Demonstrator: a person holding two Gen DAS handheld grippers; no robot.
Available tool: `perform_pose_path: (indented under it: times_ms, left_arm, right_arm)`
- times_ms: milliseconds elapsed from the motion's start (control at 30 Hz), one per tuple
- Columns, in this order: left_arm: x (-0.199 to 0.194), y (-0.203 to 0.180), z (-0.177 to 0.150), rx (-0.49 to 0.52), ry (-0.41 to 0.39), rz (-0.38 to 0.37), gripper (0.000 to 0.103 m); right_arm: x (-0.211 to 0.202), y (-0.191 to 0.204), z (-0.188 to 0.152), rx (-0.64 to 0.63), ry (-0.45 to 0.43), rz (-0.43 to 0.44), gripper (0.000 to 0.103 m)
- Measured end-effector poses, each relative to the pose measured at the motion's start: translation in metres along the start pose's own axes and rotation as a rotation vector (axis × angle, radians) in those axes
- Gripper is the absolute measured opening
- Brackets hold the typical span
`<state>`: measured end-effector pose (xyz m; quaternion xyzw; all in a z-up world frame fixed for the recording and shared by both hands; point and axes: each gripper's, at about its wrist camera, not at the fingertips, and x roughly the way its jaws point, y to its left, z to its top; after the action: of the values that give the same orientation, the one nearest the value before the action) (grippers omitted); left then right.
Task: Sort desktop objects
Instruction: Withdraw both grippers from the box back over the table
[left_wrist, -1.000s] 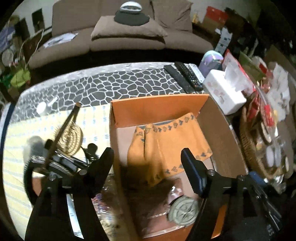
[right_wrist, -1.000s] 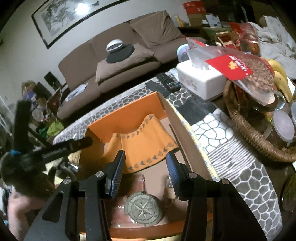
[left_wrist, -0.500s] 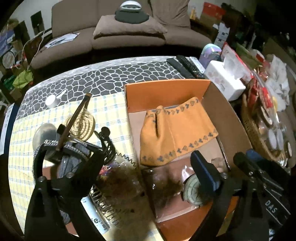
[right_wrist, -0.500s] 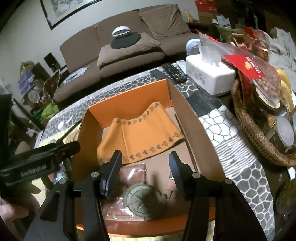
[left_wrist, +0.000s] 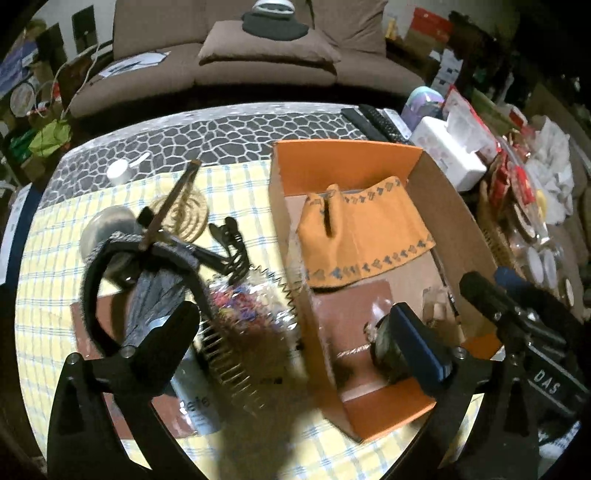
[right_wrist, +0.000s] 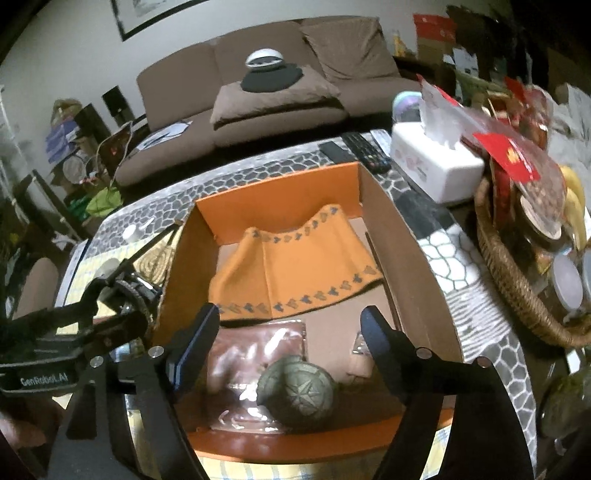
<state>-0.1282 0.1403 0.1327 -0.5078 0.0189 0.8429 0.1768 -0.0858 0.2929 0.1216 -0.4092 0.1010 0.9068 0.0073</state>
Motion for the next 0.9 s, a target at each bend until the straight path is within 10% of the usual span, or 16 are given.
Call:
perform_pose_path:
  times_ms: [900]
  left_arm:
    - [-0.035, 0.131, -0.078, -0.169, -0.035, 0.099, 0.103]
  right_arm:
    - [0.01, 0.081, -0.018, -0.209, 0.094, -0.044, 0.085]
